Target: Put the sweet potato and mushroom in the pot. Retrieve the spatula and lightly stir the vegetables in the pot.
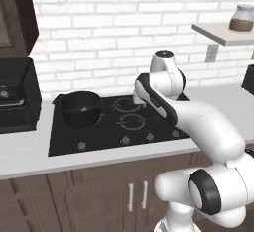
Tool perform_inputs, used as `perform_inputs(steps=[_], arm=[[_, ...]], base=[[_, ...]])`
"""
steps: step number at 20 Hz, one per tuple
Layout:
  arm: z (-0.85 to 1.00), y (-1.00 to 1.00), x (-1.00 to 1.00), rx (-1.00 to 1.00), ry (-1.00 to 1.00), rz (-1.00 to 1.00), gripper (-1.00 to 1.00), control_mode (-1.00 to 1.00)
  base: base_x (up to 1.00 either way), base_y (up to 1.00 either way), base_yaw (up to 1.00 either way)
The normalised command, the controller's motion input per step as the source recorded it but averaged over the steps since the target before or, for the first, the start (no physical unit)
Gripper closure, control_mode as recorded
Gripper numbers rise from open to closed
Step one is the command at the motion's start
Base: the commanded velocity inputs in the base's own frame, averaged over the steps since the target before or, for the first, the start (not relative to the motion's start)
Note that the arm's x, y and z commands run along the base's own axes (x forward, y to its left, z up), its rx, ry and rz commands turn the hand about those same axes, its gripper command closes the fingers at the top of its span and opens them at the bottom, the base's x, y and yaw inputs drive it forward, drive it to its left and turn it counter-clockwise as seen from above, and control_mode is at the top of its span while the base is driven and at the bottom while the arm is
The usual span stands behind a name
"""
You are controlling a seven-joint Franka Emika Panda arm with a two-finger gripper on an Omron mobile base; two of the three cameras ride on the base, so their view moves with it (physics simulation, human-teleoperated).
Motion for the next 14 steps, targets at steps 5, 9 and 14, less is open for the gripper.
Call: perform_inputs(steps=[5,9,14], arm=[[0.00,0.00,0.00,0.00,0.00,0.00,-1.00,1.00],[0.00,0.00,0.00,0.00,0.00,0.00,-1.00,1.00],[0.00,0.00,0.00,0.00,0.00,0.00,-1.00,1.00]], base=[[0.30,-0.77,0.00],[0.46,-0.59,0.01],[0.48,-0.49,0.00]])
